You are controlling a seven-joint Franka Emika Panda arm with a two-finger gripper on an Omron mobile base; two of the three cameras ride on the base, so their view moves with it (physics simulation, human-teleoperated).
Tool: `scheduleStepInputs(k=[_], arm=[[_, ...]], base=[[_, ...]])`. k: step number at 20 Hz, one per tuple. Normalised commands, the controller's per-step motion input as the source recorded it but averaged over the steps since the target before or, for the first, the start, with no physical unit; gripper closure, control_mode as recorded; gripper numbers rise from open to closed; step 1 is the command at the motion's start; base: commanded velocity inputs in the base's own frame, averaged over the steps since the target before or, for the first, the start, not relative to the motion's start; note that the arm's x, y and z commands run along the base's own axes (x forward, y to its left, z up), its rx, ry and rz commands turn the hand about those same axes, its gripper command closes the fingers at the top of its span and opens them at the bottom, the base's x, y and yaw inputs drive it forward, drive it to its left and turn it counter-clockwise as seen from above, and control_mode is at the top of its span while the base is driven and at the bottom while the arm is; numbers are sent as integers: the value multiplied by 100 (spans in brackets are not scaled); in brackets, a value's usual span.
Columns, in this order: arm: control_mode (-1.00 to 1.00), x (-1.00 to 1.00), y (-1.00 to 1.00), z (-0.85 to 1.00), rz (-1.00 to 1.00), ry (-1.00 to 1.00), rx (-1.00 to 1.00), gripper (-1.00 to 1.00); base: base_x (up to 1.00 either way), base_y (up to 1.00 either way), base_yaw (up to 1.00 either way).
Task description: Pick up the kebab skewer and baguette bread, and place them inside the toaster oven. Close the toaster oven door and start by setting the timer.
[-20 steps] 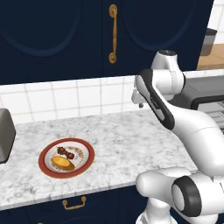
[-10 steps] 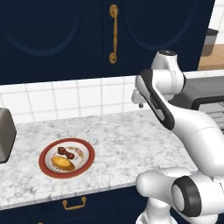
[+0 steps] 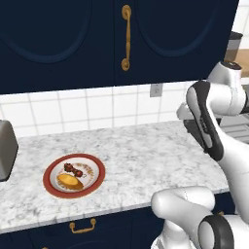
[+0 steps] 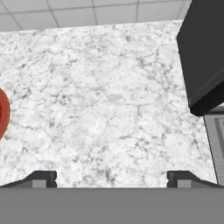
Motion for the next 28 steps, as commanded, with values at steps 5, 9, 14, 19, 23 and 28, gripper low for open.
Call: scheduleStepInputs(k=[5, 9, 14, 19, 23, 28], arm=[[-100, -15, -100, 0, -5, -24, 7, -100], [-100, 20, -99, 0, -2, -32, 6, -100], [-100, 55, -99, -1, -10, -17, 0, -100], [-100, 45, -95, -55, 0, -25, 0, -100], [-100, 0, -100, -82, 0, -17, -3, -100], [-100, 25, -80, -33, 0, -7, -4, -100]], base=[[0, 0, 0], [0, 0, 0], [0, 0, 0], [0, 0, 0], [0, 0, 0], [0, 0, 0]])
